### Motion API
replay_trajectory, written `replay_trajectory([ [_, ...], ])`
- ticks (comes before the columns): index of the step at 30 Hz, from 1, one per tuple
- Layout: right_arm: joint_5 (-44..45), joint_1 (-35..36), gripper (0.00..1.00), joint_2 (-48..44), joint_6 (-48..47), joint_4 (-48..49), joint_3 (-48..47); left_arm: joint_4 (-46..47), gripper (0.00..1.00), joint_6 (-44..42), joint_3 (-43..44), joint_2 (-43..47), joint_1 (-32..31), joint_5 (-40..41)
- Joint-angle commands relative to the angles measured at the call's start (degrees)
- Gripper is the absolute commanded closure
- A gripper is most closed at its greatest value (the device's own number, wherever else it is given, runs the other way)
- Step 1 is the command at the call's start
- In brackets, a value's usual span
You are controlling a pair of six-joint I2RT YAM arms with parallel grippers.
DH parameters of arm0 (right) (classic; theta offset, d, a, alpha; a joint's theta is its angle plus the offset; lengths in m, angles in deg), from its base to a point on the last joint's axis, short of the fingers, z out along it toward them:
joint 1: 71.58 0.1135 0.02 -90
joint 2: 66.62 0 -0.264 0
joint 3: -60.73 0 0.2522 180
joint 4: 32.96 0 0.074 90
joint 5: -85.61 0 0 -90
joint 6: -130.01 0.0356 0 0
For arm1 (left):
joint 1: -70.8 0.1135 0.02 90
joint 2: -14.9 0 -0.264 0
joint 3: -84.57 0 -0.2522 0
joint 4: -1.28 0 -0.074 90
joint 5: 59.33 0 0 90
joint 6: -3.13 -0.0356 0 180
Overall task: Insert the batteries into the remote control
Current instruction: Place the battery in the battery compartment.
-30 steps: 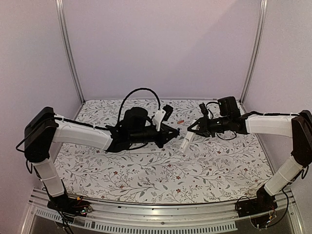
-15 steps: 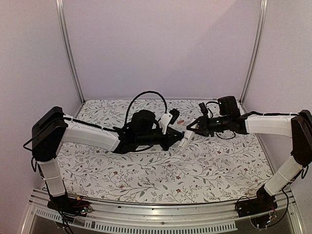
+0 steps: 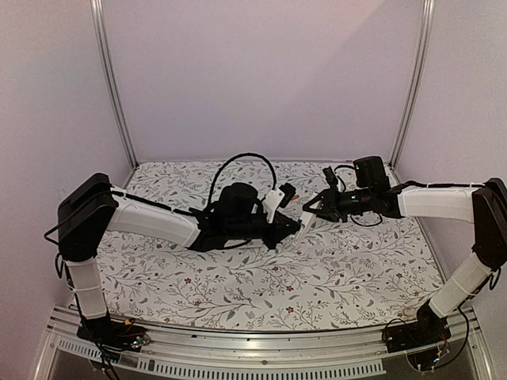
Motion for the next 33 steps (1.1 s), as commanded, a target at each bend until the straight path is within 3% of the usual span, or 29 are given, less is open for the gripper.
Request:
replay_trajectory([
  [1, -1.66, 0.26, 1.00, 0.35, 0.71, 1.66, -1.35, -1.51, 1.00, -0.91, 0.63, -1.10, -0.65, 0.20],
  [33, -1.76, 0.26, 1.00, -0.16, 1.20, 2.48, -1.26, -4.44, 0.88, -3.88, -0.97, -0.84, -0.98, 2.71],
])
